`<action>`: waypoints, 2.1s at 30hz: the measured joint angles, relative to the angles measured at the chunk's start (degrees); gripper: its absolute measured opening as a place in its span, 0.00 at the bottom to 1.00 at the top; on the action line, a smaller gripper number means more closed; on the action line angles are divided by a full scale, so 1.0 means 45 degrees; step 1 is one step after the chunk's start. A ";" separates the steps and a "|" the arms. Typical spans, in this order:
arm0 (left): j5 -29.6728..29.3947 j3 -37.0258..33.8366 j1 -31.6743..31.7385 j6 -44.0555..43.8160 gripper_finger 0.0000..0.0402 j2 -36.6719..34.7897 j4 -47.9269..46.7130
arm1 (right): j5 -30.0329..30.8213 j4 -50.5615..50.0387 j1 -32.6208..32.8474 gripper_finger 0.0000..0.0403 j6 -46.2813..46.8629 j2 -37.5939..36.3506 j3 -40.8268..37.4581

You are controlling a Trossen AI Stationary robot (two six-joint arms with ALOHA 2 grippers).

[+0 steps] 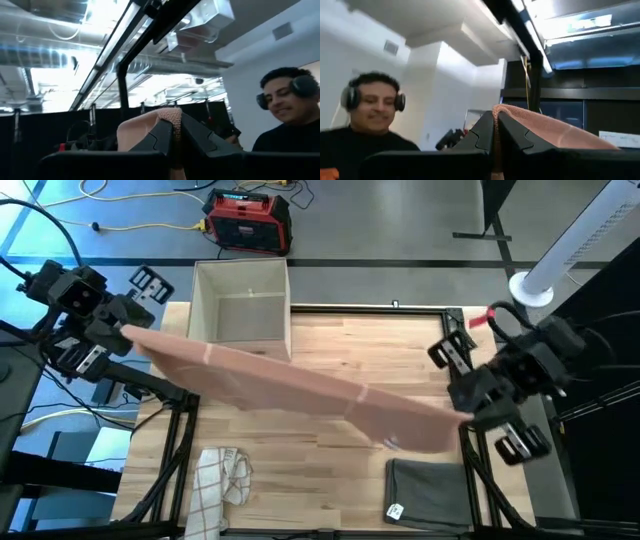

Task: Fold towel
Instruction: Fold the orange towel

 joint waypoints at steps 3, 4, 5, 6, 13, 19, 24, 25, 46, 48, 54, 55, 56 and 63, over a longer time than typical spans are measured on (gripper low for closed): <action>-0.0319 0.0168 -0.0190 0.0104 0.02 0.0088 0.0123 | 0.2333 -0.1097 0.0795 0.00 -0.1454 0.0692 0.1774; -0.0426 0.0224 -0.0253 0.0138 0.02 0.0117 0.0164 | 0.3111 -0.1463 0.1060 0.00 -0.1939 0.0923 0.2366; -0.0532 0.0279 -0.0316 0.0173 0.02 0.0146 0.0205 | 0.3889 -0.1828 0.1326 0.00 -0.2424 0.1154 0.2957; -0.0639 0.0335 -0.0380 0.0207 0.02 0.0175 0.0247 | 0.4666 -0.2194 0.1591 0.00 -0.2909 0.1385 0.3549; -0.3732 0.0620 -0.0571 0.1968 0.02 0.0236 -0.1505 | 1.2520 -0.1790 0.3046 0.00 -0.7215 0.2095 0.5517; -0.7989 0.0620 -0.0272 0.3156 0.02 0.0437 -0.5150 | 2.0553 -0.2012 0.1749 0.00 -0.7479 0.1677 0.4522; -1.0334 0.0605 0.0472 0.3120 0.02 0.0984 -0.9027 | 2.0622 -0.7548 0.0768 0.00 -0.1848 0.0882 0.2569; -1.0438 0.0601 0.0631 0.3088 0.02 0.1146 -0.9606 | 2.0547 -0.8983 0.0549 0.00 -0.0283 0.0622 0.2170; -0.8468 0.0591 0.5848 0.6891 0.02 0.5369 -1.5125 | 1.3622 -2.0897 -0.4108 0.00 1.4157 -0.2873 -0.6869; -0.8469 0.0591 0.6194 0.7377 0.02 0.5665 -1.5353 | 1.3430 -2.0882 -0.4186 0.00 1.4062 -0.3051 -0.7545; -0.6832 0.0596 0.5981 0.7167 0.02 0.6299 -1.6616 | 1.1462 -2.0572 -0.3350 0.00 1.5217 -0.3604 -0.8240; -0.6440 0.0567 0.5844 0.6973 0.02 0.6319 -1.6707 | 1.0847 -2.0275 -0.3084 0.00 1.5157 -0.3641 -0.8240; -0.6099 0.0466 0.5650 0.6729 0.02 0.6308 -1.6696 | 1.0180 -1.9906 -0.2832 0.00 1.5001 -0.3665 -0.8240; -0.4922 -0.1437 0.3302 0.4651 0.02 0.5994 -1.7081 | 0.5936 -1.7335 -0.1593 0.00 1.4568 -0.2663 -0.8240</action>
